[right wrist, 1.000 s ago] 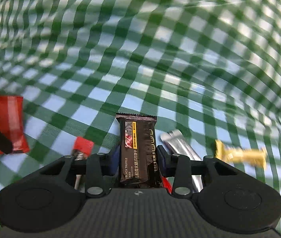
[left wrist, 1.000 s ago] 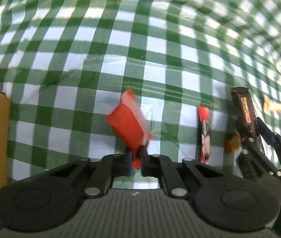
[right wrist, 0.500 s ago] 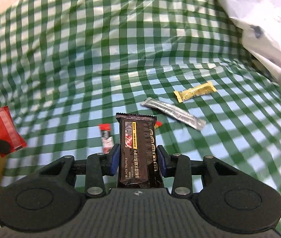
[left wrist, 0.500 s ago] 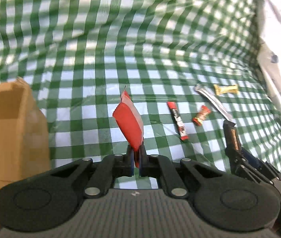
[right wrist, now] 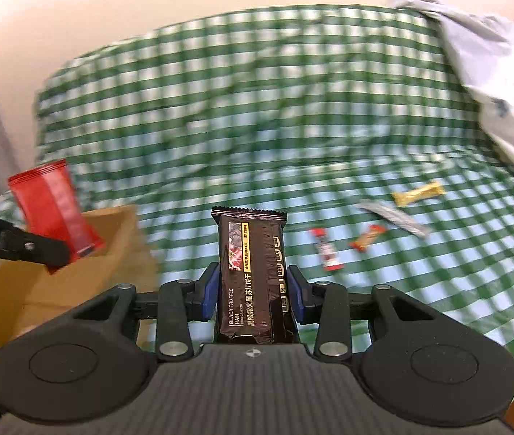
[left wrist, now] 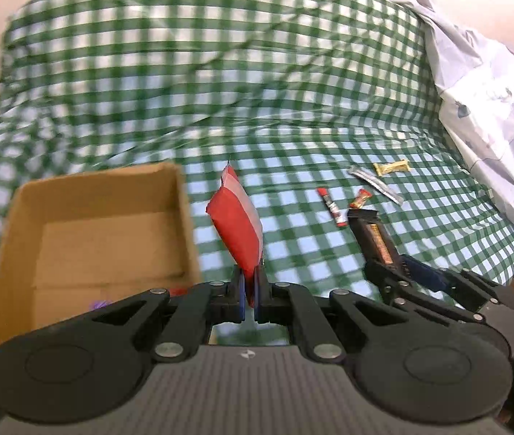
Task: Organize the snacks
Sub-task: 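Carry the red packet and dark chocolate bar over the box with both tools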
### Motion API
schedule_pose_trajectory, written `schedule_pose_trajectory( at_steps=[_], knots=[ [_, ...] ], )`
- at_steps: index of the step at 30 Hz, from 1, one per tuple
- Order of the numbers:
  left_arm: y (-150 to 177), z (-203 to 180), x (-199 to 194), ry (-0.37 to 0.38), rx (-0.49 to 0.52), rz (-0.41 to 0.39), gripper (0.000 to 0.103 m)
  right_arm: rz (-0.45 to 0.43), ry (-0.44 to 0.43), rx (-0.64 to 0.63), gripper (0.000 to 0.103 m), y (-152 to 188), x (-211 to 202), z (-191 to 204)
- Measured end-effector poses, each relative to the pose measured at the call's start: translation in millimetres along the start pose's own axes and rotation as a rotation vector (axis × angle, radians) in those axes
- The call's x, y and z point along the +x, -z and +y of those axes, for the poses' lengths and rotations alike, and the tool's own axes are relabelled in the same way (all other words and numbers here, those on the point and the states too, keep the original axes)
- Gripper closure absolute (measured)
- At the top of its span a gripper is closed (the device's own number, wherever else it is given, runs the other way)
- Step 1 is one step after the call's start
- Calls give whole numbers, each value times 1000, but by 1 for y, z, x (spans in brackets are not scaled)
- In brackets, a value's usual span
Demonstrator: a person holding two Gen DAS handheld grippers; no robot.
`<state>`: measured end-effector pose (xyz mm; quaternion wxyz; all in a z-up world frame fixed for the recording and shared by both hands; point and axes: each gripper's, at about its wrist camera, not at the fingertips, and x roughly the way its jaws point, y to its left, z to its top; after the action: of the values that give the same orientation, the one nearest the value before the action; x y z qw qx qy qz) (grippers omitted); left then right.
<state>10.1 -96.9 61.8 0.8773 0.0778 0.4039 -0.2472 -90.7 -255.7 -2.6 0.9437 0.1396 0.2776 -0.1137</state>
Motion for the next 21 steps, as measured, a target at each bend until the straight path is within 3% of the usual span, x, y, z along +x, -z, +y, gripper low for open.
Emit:
schedule_pose_trajectory(
  at_steps=[6,9,21],
  knots=[
    [42,47,-61,-57,-56,-14,99,47,-132,-43,62,20,-35,75],
    [63,71,-86,-46,-72,-42,99,54,-160,-86,62,30,-55,107],
    [116,129,-135,-42,-155,-103,99,61,-134,-189,62,55,-99,167]
  ],
)
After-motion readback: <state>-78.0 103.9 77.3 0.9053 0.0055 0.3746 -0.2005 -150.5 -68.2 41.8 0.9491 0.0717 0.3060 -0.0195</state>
